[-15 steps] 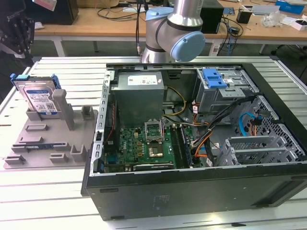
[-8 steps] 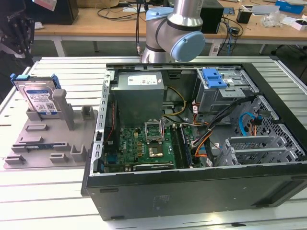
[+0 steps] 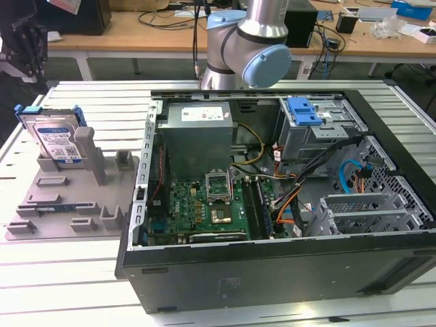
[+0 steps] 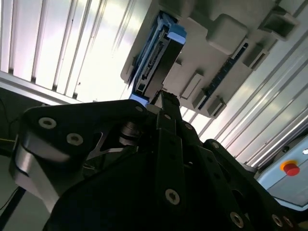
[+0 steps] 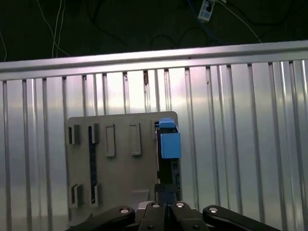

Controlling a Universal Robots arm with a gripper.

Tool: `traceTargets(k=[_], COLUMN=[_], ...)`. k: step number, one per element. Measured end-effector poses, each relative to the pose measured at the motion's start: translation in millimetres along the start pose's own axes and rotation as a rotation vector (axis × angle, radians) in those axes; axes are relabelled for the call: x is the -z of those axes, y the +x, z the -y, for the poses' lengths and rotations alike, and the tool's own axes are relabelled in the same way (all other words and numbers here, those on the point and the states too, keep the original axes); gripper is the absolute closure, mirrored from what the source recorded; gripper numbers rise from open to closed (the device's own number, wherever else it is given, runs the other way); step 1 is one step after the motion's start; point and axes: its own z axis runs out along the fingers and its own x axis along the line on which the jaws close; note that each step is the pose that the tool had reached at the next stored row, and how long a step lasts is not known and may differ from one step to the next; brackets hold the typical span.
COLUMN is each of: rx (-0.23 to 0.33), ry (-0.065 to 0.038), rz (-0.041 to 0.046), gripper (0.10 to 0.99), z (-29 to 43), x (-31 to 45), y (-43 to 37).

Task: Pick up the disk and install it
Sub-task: 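Pick up the disk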

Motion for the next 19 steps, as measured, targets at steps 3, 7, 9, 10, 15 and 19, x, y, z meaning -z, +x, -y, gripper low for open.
traceTargets(k=[3, 7, 9, 10, 15, 19], rx=[0.045, 0.048, 0.048, 0.048, 0.049, 0.049], ry=[0.002, 0.002, 0.002, 0.002, 0.004, 0.004], rz=[0.0012, 0.001, 0.0028, 0.0074, 0.0315, 0.0315], gripper=[0.98, 0.98, 0.98, 0.98, 0.98, 0.98], z=[0.0, 0.0, 0.0, 0.0, -0.2, -0.2], x=[-0.3, -0.3, -0.3, -0.4, -1.3, -1.5], y=[0.1, 0.2, 0.2, 0.3, 0.1, 0.3])
